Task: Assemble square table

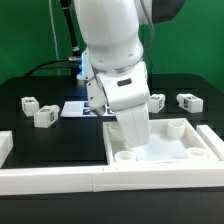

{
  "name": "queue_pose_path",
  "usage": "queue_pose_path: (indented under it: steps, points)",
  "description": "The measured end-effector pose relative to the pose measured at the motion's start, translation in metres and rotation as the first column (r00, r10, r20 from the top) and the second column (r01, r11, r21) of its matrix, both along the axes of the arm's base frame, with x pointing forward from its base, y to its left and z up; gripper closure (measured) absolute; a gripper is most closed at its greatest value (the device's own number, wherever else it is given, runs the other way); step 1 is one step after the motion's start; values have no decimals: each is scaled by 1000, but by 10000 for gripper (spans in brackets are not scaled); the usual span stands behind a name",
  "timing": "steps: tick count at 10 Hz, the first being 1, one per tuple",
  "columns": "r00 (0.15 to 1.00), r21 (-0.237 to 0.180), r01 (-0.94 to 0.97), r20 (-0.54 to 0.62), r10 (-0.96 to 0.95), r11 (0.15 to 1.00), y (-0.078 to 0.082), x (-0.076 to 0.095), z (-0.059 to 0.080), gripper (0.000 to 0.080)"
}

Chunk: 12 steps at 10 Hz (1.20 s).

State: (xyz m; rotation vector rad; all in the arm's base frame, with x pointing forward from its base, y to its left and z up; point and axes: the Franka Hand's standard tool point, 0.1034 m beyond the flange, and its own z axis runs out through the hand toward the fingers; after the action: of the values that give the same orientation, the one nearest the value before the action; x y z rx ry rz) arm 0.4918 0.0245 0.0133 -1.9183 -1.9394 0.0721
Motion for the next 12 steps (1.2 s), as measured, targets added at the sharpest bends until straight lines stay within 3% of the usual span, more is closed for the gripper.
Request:
queue_pose_path:
  steps: [4, 6, 9, 10, 11, 12]
  points:
    - [1000, -2, -3, 2, 3, 1000, 0, 0, 1, 706]
    - [1000, -8, 16, 9, -16, 1000, 17, 2, -1, 706]
    - [1000, -12, 15, 0, -15, 1000, 18, 2, -3, 702]
    - [1000, -11, 15, -2, -15, 1000, 18, 1, -3, 622]
    - [1000, -12, 15, -1, -15, 1000, 18, 2, -3, 622]
    - [1000, -12, 15, 3, -15, 1000, 18, 3, -1, 487]
